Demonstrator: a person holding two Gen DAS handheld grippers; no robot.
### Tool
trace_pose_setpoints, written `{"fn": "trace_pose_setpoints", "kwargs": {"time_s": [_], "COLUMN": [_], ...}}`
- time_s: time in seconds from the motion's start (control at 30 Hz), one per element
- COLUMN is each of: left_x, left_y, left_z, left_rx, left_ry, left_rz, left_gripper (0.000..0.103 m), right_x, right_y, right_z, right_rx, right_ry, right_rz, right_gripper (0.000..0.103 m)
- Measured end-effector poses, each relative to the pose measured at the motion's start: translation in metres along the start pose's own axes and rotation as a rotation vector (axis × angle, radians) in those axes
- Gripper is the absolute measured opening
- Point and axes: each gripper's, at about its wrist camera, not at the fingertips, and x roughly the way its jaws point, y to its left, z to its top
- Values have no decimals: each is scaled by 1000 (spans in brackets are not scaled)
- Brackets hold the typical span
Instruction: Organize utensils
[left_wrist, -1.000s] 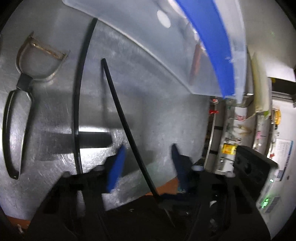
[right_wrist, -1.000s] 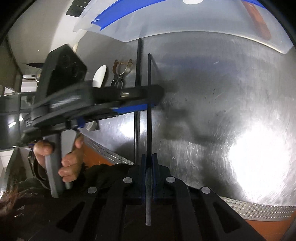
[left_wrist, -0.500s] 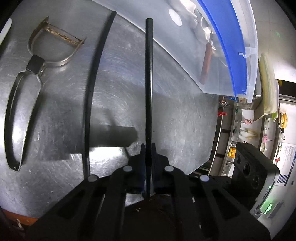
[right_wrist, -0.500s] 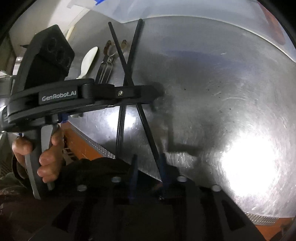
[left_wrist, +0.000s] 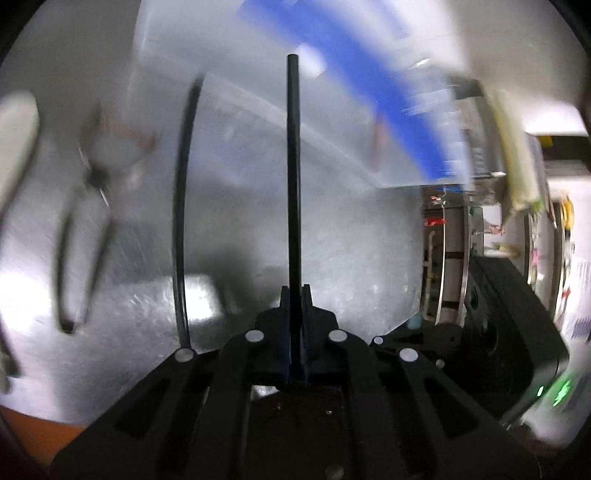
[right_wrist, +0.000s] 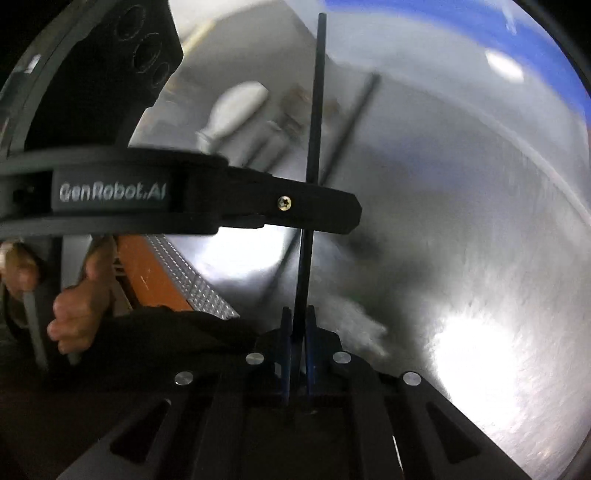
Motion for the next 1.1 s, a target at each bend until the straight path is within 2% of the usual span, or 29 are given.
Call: {"fn": "trace_pose_setpoints", "kwargs": {"time_s": [0.13,0.2,0.27,0.33,0.43,0.57,0.7,0.77,0.9,1.1], "left_x": [-60,-87,-105,-117,-115,-77,1,39,86,116], "left_y": [-44,-72,-99,-129,-169,-195,-172,-145,-99,-54], "left_z": [8,23,45,74,126,199,261,278,290,302], "left_rx": [166,263,345,421,497,495,369,277,153,44], "left_ry": [-167,-250,-312,-377,-389,-297,-123,-40,55,121], "left_rz": [8,4,13,22,6,-14,4,19,79,202], "left_gripper": [4,4,4,4,4,4,4,4,5,6], "right_x": [-56,-86,-115,-152,-195,-218,-195,-169,-114,-79], "right_y": [21,29,31,23,-4,-51,-121,-156,-173,-185], "right_z": [13,22,33,51,80,111,134,143,163,187], "right_rx": [-78,-118,-154,-164,-121,-12,158,238,296,351], "right_ry": [-138,-212,-282,-357,-422,-418,-324,-251,-134,-21], "right_rz": [22,-3,-53,-161,-281,-329,-250,-177,-142,-107], "right_gripper": [7,7,7,7,7,7,7,7,8,9]}}
